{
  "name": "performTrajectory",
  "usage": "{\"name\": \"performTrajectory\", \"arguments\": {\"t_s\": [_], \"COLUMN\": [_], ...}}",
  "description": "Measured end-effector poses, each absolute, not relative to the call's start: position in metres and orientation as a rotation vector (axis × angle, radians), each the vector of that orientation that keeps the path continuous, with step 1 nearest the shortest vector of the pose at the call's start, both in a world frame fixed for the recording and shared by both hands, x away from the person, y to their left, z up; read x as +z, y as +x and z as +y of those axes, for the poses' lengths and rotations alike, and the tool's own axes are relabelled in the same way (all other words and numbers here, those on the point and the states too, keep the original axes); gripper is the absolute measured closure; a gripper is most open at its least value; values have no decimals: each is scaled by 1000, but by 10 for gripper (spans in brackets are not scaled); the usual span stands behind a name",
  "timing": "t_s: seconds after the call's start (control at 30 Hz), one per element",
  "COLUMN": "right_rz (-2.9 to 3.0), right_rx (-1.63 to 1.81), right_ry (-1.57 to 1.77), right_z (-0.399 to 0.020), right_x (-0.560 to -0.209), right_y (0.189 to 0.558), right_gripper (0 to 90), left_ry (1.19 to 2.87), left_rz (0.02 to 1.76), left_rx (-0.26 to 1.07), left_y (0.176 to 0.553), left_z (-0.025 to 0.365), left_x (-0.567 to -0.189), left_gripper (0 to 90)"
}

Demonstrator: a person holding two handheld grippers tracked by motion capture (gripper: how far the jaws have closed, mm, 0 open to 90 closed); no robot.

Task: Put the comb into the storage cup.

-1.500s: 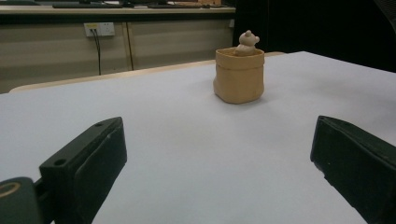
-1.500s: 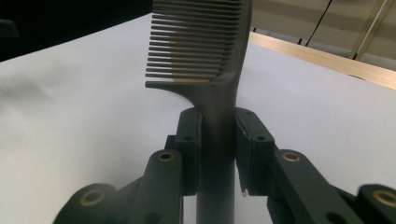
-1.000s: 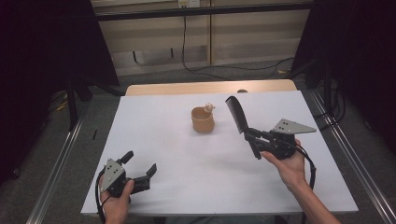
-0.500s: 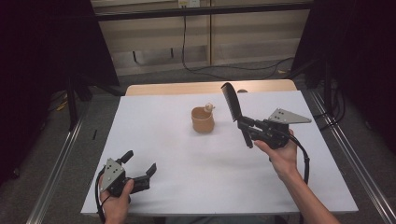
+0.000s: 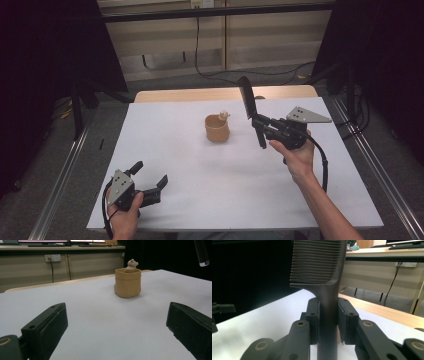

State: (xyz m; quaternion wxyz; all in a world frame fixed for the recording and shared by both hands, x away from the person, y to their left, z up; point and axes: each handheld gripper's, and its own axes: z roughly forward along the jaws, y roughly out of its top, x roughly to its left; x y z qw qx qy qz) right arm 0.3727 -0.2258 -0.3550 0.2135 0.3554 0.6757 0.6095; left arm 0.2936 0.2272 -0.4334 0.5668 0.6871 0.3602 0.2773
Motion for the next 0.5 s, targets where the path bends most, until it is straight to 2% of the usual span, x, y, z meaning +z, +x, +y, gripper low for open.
{"name": "performTrajectory", "arguments": {"t_s": [0.5], "right_rz": [1852], "right_rx": [1723], "right_ry": [960], "right_z": [-216], "right_x": [-355], "right_y": [388], "right_gripper": [727], "left_ry": [1621], "left_rz": [843], "left_rx": [653], "left_y": [293], "left_z": [227], "left_x": [-433], "left_gripper": [37]}}
